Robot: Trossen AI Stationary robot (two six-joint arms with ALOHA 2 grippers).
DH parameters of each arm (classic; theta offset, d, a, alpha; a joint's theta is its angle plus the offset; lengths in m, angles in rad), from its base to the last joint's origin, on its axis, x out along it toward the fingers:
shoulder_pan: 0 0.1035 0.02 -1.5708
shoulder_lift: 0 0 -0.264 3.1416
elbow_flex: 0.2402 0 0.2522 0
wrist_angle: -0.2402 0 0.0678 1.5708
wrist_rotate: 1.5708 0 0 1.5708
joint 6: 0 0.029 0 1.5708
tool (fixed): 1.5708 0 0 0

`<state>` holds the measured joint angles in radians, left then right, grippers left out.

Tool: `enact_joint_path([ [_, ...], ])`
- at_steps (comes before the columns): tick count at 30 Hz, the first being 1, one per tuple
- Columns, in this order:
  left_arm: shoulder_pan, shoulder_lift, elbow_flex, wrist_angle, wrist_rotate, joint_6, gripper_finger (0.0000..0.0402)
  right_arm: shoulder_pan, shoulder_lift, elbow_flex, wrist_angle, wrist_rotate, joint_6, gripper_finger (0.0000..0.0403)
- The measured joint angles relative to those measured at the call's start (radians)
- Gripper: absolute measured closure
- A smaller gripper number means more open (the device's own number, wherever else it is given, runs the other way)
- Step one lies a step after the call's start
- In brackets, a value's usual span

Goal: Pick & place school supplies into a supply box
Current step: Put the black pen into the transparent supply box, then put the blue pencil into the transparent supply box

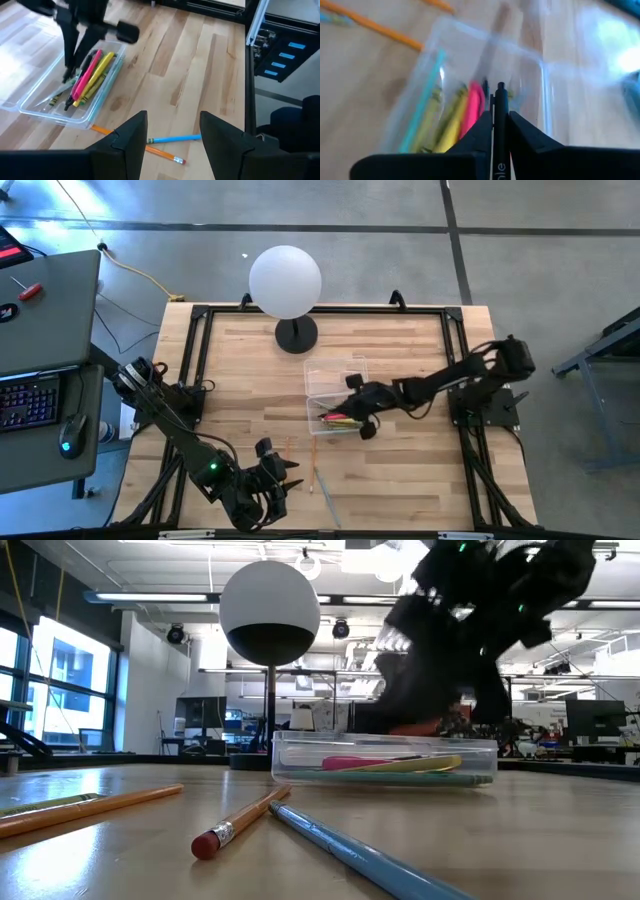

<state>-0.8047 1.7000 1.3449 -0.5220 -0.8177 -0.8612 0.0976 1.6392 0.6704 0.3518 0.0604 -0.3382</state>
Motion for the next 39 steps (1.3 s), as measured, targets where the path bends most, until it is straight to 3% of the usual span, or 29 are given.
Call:
enact_joint_path([
  [7, 0.0, 0.0, 0.0, 0.0, -0.003, -0.001, 0.0188, 0.013, 0.088, 0.001, 0.064, 0.055, 0.033, 0.0368],
  [23, 0.0, 0.0, 0.0, 0.002, 0.002, -0.011, 0.0188, 0.017, 0.088, 0.002, 0.095, 0.097, 0.105, 0.031],
  [39, 0.0, 0.0, 0.0, 0.006, 0.005, -0.041, 0.0188, 0.163, -0.079, 0.002, 0.059, 0.089, 0.074, 0.0308],
])
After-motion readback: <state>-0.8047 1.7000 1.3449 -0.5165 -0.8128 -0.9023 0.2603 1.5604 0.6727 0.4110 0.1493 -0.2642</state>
